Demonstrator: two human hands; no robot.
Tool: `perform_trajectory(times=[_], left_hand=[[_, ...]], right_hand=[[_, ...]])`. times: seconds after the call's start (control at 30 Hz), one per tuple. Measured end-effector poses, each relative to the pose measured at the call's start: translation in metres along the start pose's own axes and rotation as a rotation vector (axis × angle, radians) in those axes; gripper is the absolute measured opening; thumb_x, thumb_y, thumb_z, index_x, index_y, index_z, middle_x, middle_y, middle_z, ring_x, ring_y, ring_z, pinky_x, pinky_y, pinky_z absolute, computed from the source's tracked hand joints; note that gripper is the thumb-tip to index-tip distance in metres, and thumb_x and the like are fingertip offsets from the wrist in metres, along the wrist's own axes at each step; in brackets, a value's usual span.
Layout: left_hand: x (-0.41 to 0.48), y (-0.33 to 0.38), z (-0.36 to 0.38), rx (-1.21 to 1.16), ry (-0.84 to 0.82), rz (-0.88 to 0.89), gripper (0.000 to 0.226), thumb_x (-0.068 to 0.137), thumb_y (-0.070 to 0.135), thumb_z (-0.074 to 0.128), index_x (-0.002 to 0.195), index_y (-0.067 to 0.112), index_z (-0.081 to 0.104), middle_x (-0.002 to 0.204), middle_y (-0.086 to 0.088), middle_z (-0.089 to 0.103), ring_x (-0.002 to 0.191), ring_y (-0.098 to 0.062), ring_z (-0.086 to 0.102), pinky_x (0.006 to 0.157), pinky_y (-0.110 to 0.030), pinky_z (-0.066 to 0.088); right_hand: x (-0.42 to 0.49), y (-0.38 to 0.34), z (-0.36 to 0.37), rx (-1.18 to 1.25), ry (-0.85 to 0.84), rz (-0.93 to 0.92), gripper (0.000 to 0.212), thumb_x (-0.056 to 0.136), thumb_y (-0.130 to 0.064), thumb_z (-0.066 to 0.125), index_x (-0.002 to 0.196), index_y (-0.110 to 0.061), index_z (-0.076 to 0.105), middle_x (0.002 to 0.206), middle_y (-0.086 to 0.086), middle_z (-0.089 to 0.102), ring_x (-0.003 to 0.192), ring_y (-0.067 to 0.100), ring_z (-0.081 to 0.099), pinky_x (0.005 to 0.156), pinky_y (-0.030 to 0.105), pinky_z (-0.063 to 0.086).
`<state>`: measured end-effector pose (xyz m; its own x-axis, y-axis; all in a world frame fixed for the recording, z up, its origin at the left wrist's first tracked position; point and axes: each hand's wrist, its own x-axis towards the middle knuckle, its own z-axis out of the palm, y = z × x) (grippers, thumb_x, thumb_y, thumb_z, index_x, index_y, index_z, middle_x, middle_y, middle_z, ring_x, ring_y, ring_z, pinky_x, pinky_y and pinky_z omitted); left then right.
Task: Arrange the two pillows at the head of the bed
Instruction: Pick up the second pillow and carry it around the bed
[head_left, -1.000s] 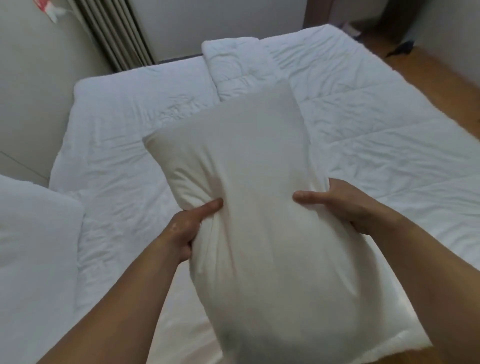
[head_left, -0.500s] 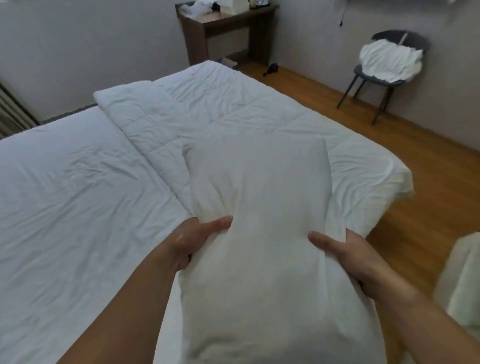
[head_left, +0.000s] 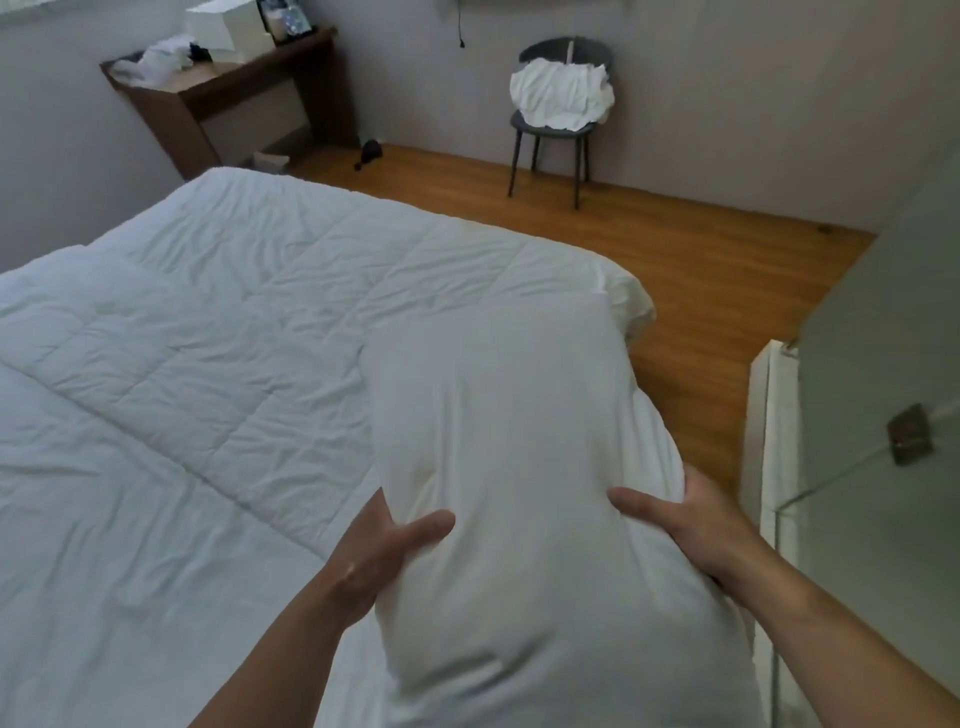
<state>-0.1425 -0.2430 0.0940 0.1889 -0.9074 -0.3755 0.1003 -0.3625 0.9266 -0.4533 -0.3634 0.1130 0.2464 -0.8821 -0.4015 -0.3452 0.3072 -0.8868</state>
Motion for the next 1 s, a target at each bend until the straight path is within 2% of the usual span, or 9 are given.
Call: perform_trajectory(times=[0.17, 0.3, 0.4, 0.47, 0.57, 0.67, 0.87, 0.93, 1.0], left_hand=[[0.045, 0.008, 0.076, 0.027, 0.031, 0.01, 0.1, 0.051, 0.058, 0.097, 0.141, 0.03, 0.062, 0.13, 0.003, 0.079, 0.119, -0.021, 0.076, 0.109, -0.056, 0.054], [0.087, 0.024, 0.137, 0.019, 0.008, 0.014, 0.097, 0.054, 0.056, 0.095, 0.141, 0.028, 0.062, 0.129, 0.002, 0.079, 0.117, -0.022, 0.077, 0.109, -0.056, 0.055], [0.118, 0.04, 0.176, 0.028, -0.008, 0.022, 0.105, 0.047, 0.065, 0.096, 0.139, 0.027, 0.064, 0.127, 0.0, 0.08, 0.116, -0.024, 0.077, 0.108, -0.057, 0.056], [0.14, 0.051, 0.196, 0.049, -0.029, 0.027, 0.106, 0.047, 0.066, 0.096, 0.139, 0.025, 0.063, 0.127, -0.001, 0.08, 0.116, -0.024, 0.077, 0.108, -0.057, 0.056], [0.175, 0.066, 0.219, 0.105, -0.062, 0.025, 0.09, 0.058, 0.058, 0.094, 0.138, 0.029, 0.064, 0.127, 0.001, 0.08, 0.117, -0.023, 0.077, 0.109, -0.057, 0.054], [0.227, 0.08, 0.243, 0.126, -0.097, 0.018, 0.077, 0.063, 0.051, 0.09, 0.133, 0.031, 0.067, 0.124, 0.003, 0.081, 0.114, -0.022, 0.078, 0.109, -0.056, 0.055], [0.354, 0.125, 0.288, 0.124, -0.222, 0.06, 0.095, 0.058, 0.061, 0.095, 0.142, 0.031, 0.062, 0.133, 0.001, 0.078, 0.122, -0.026, 0.075, 0.11, -0.059, 0.052], [0.398, 0.148, 0.301, 0.146, -0.282, 0.08, 0.094, 0.059, 0.061, 0.096, 0.142, 0.03, 0.063, 0.134, -0.001, 0.077, 0.125, -0.028, 0.073, 0.111, -0.061, 0.051], [0.438, 0.169, 0.313, 0.153, -0.316, 0.092, 0.093, 0.059, 0.059, 0.097, 0.14, 0.027, 0.064, 0.134, -0.003, 0.077, 0.124, -0.029, 0.073, 0.111, -0.062, 0.051]], right_hand=[[0.029, 0.015, -0.078, 0.007, 0.04, -0.019, 0.111, 0.052, -0.063, 0.095, 0.148, -0.024, 0.056, 0.12, -0.01, 0.071, 0.1, 0.005, 0.066, 0.072, 0.021, 0.049], [0.054, 0.01, -0.144, 0.029, 0.068, 0.001, 0.077, 0.072, -0.042, 0.093, 0.14, -0.026, 0.06, 0.112, -0.017, 0.07, 0.095, 0.001, 0.064, 0.072, 0.019, 0.047], [0.071, 0.012, -0.186, 0.029, 0.096, -0.003, 0.082, 0.059, -0.055, 0.091, 0.132, -0.032, 0.061, 0.109, -0.019, 0.071, 0.096, 0.001, 0.066, 0.076, 0.022, 0.051], [0.085, 0.016, -0.21, 0.023, 0.138, 0.007, 0.102, 0.044, -0.074, 0.093, 0.133, -0.032, 0.064, 0.113, -0.017, 0.075, 0.102, 0.008, 0.071, 0.09, 0.035, 0.058], [0.107, 0.016, -0.238, 0.021, 0.191, 0.023, 0.12, 0.027, -0.089, 0.086, 0.133, -0.035, 0.066, 0.115, -0.015, 0.078, 0.108, 0.015, 0.074, 0.104, 0.047, 0.057], [0.141, 0.014, -0.267, 0.052, 0.23, 0.046, 0.11, 0.027, -0.088, 0.087, 0.123, -0.037, 0.071, 0.108, -0.015, 0.083, 0.106, 0.015, 0.077, 0.102, 0.046, 0.059], [0.226, -0.014, -0.317, 0.113, 0.356, 0.061, 0.084, 0.053, -0.061, 0.099, 0.124, -0.027, 0.071, 0.103, -0.017, 0.08, 0.096, 0.004, 0.073, 0.076, 0.025, 0.053], [0.255, -0.029, -0.332, 0.13, 0.395, 0.043, 0.083, 0.049, -0.064, 0.099, 0.12, -0.029, 0.072, 0.098, -0.017, 0.082, 0.089, 0.0, 0.076, 0.075, 0.025, 0.053], [0.285, -0.044, -0.345, 0.147, 0.431, 0.015, 0.083, 0.044, -0.065, 0.099, 0.116, -0.034, 0.071, 0.092, -0.03, 0.08, 0.081, -0.012, 0.074, 0.076, 0.023, 0.052]])
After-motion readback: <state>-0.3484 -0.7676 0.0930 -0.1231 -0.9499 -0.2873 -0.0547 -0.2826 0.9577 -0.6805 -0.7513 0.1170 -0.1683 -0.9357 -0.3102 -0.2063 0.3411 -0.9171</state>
